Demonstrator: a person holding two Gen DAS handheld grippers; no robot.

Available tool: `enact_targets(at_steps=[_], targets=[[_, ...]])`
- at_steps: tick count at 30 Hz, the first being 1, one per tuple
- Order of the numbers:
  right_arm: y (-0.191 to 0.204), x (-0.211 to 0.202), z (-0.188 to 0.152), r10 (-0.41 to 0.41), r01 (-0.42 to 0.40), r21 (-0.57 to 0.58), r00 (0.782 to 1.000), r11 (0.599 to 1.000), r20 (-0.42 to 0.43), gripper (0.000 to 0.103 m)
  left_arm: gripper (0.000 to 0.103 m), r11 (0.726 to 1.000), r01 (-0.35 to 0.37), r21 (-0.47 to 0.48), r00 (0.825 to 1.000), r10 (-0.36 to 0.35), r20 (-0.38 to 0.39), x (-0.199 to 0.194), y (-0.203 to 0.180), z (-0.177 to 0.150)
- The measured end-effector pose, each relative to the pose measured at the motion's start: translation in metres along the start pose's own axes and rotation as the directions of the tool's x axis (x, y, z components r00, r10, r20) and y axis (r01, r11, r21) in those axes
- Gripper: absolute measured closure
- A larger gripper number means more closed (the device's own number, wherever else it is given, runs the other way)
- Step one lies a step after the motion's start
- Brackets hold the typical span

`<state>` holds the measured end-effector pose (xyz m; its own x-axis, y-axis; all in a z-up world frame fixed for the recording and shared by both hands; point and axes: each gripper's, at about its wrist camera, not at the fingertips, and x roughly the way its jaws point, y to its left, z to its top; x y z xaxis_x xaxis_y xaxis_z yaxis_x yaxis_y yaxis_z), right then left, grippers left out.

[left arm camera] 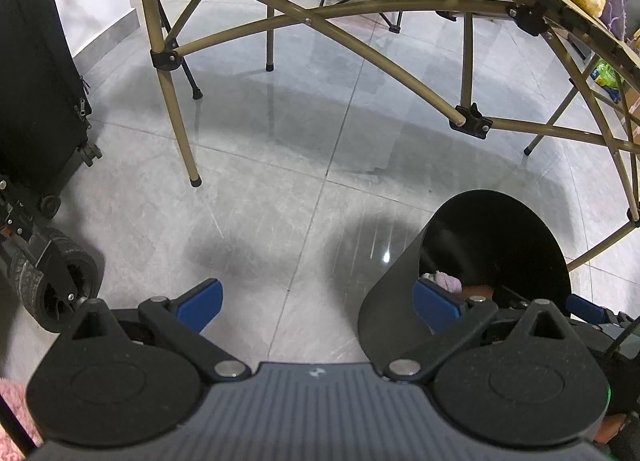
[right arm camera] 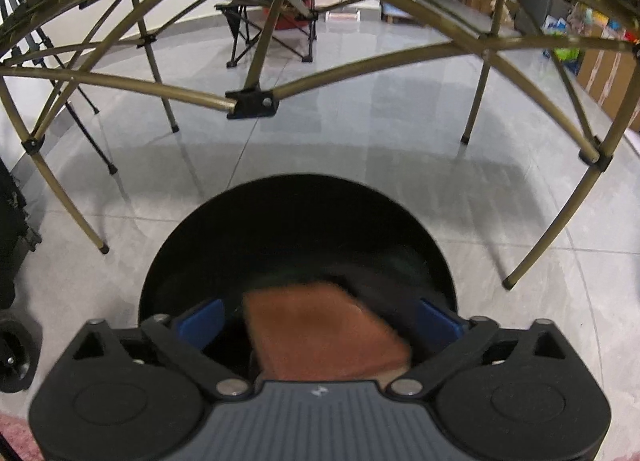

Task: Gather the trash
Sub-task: 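Open the right gripper to drop the pink sponge into the bin, then raise both tools from the bin back toward the table items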

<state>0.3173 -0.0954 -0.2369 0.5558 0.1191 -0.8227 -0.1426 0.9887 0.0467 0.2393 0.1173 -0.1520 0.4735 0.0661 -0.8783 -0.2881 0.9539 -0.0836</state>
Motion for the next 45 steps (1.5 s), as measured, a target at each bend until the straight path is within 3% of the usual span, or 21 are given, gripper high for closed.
enact_targets(at_steps=[31, 40, 45], targets=[[-0.002, -0.011, 0.000, 0.012, -0.012, -0.012, 1.000, 1.000, 0.023, 0.000, 0.000, 1.000, 0.017, 0.014, 0.999, -0.017, 0.027, -0.007, -0.004, -0.003], [-0.011, -0.035, 0.005, -0.007, 0.009, -0.023, 0.994, 1.000, 0.107, 0.000, 0.000, 0.999, 0.052, -0.011, 0.993, -0.050, 0.110, -0.023, -0.008, -0.001], [-0.032, -0.058, 0.008, -0.012, 0.010, 0.016, 0.986, 1.000, 0.166, 0.000, 0.000, 0.998, 0.058, -0.010, 0.977, -0.055, 0.206, -0.043, -0.015, -0.001]])
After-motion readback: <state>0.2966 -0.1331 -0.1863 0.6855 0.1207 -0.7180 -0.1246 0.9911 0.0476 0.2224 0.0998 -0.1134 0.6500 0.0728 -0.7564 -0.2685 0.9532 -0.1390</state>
